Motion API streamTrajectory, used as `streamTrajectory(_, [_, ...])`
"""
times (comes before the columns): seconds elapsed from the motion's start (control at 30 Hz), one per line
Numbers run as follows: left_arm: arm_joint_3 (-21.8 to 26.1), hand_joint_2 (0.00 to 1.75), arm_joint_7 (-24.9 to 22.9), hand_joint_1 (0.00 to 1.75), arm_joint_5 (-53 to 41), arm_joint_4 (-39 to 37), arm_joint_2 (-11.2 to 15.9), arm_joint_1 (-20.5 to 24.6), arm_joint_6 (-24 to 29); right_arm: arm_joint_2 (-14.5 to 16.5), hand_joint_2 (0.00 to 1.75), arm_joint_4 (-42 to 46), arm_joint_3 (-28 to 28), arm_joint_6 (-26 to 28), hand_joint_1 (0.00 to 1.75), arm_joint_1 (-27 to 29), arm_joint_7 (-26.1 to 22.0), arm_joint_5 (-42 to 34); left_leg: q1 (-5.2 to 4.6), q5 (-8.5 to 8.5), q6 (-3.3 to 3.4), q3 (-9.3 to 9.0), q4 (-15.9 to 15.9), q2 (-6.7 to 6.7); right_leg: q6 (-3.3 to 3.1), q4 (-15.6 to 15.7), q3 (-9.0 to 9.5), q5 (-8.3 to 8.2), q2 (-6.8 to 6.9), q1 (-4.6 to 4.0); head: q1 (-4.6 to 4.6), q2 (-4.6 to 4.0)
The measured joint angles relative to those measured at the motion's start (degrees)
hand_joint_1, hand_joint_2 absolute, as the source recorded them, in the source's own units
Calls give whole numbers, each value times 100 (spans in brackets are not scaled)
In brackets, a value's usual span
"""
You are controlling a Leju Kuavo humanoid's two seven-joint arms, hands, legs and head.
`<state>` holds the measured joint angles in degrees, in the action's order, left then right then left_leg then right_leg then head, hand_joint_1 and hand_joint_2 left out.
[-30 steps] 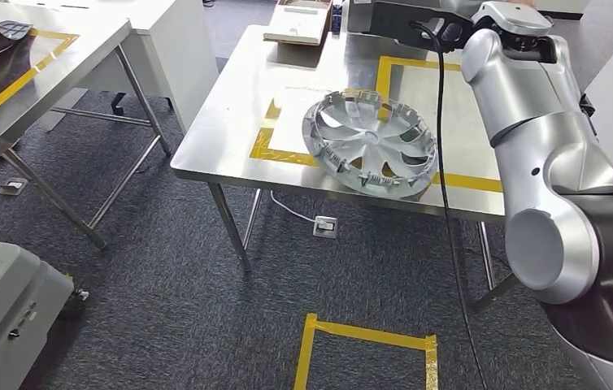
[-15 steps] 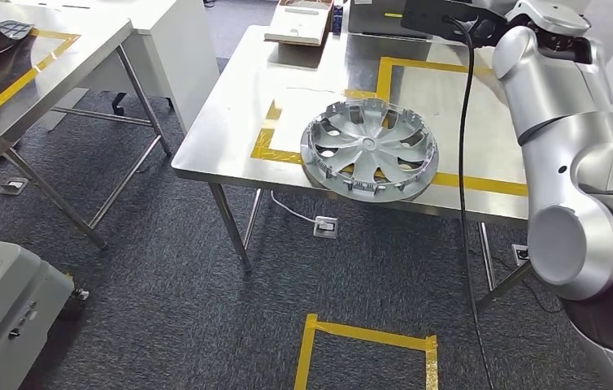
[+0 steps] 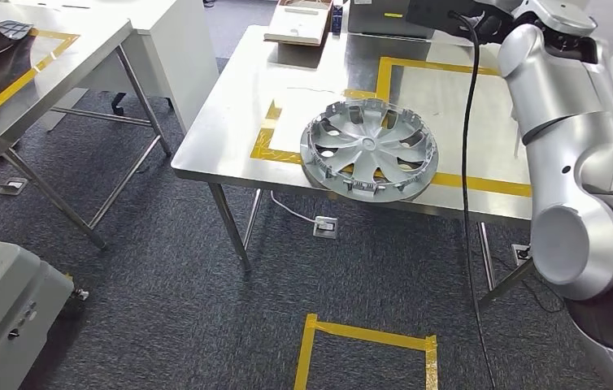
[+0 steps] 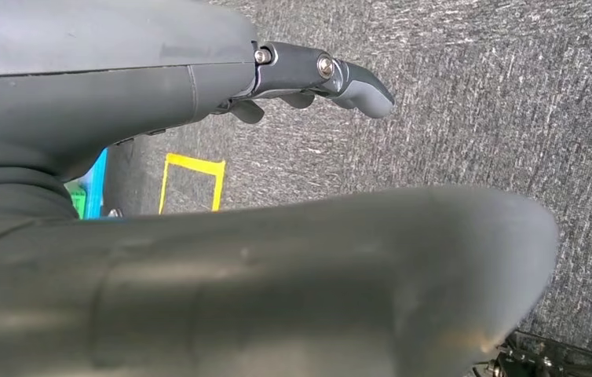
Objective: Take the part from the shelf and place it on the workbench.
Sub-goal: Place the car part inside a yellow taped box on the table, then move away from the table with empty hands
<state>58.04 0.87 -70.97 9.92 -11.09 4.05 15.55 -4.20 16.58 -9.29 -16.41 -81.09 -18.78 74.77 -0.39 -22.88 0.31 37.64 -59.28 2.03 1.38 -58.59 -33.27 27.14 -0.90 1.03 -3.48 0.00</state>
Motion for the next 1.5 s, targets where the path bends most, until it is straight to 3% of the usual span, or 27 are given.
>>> streamTrajectory(0.27, [2,0,2,0,17,3,5,3,18,118,0,20,-64,37,0,9,136,-54,-20,-20,31,5,-23,0,18,7,7,0,0,19,0,0])
streamTrajectory(0.5, [2,0,32,0,29,7,22,10,19,129,0,42,-91,37,0,6,102,-72,-18,7,154,-11,-8,-14,118,-2,32,34,1,42,1,0])
streamTrajectory(0.57, [2,0,40,0,50,8,26,15,19,138,0,54,-99,35,0,-1,113,-76,7,49,204,-19,54,-50,129,-368,-118,315,23,36,2,0])
streamTrajectory(0.63, [2,0,50,0,61,9,29,18,19,157,0,54,-116,29,0,5,138,-79,1,69,221,11,55,-73,133,-1135,-429,740,42,29,2,0])
streamTrajectory(0.67, [2,0,53,0,62,9,30,19,19,164,0,54,-122,26,0,15,155,-80,-4,79,222,36,46,-78,132,-1468,-560,872,44,27,3,0])
streamTrajectory(0.7, [2,0,54,0,63,9,30,19,19,166,0,54,-124,25,0,25,169,-82,-7,92,219,63,34,-79,123,-1614,-603,892,45,23,3,0])
streamTrajectory(0.73, [2,0,55,0,63,9,30,19,19,168,0,54,-125,25,0,30,182,-86,-9,109,212,90,24,-77,107,-1543,-540,811,46,17,3,0])
streamTrajectory(0.83, [2,0,55,0,64,9,27,22,20,180,0,57,-126,30,0,12,201,-104,-9,178,154,147,6,-63,22,-430,117,368,45,-30,1,0])
streamTrajectory(0.87, [2,0,56,0,66,9,27,24,21,188,0,60,-126,31,0,0,205,-112,-7,210,120,158,7,-57,-11,-165,261,276,43,-55,2,0])
streamTrajectory(0.93, [2,0,55,0,67,8,26,24,21,206,0,66,-128,31,0,-29,209,-123,-1,283,40,172,30,-42,-71,-59,283,201,41,-98,4,0])
streamTrajectory(1.0, [2,0,55,0,69,8,30,17,23,230,0,68,-134,29,0,-59,210,-132,-5,319,-35,217,50,-34,-154,7,228,123,58,-75,5,0])
streamTrajectory(1.07, [2,0,53,0,72,7,33,13,30,257,0,69,-140,26,0,-79,215,-138,1,33,-102,348,-203,-67,-237,62,141,-13,83,-30,2,0])
streamTrajectory(1.13, [2,0,53,0,73,7,33,15,35,269,0,69,-142,24,0,-89,219,-140,44,-510,-171,556,-902,-127,-266,71,11,-132,95,-17,-4,0])
streamTrajectory(1.17, [2,0,55,0,74,7,33,17,36,271,0,69,-143,23,0,-86,219,-141,67,-699,-206,632,-1266,-147,-258,68,-58,-184,100,-15,-4,0])
streamTrajectory(1.2, [2,0,58,0,74,7,33,19,36,272,0,69,-144,22,0,-78,219,-143,88,-783,-234,638,-1502,-160,-247,64,-125,-234,108,-11,-5,0])
streamTrajectory(1.23, [2,0,62,0,75,7,34,20,37,273,0,69,-145,21,0,-72,219,-146,104,-759,-255,546,-1538,-169,-230,56,-190,-281,116,-4,-5,0])
streamTrajectory(1.3, [2,0,66,0,79,8,36,23,37,274,0,69,-146,20,0,-73,219,-153,133,-566,-285,57,-988,-182,-180,24,-304,-358,134,24,-5,0])
streamTrajectory(1.37, [2,0,69,0,84,8,34,35,37,274,0,75,-146,21,0,-90,219,-157,119,-523,-262,-422,-307,-172,-106,-14,-389,-419,153,41,-5,0])
streamTrajectory(1.4, [2,0,71,0,86,7,32,40,37,274,0,78,-147,22,0,-97,219,-159,105,-547,-223,-526,-129,-160,-64,-27,-414,-451,161,41,-4,0])
streamTrajectory(1.5, [3,0,70,0,111,8,32,45,44,292,0,80,-155,22,0,-95,213,-164,82,-482,-56,-472,-71,-137,62,-4,-446,-545,161,42,-1,0])
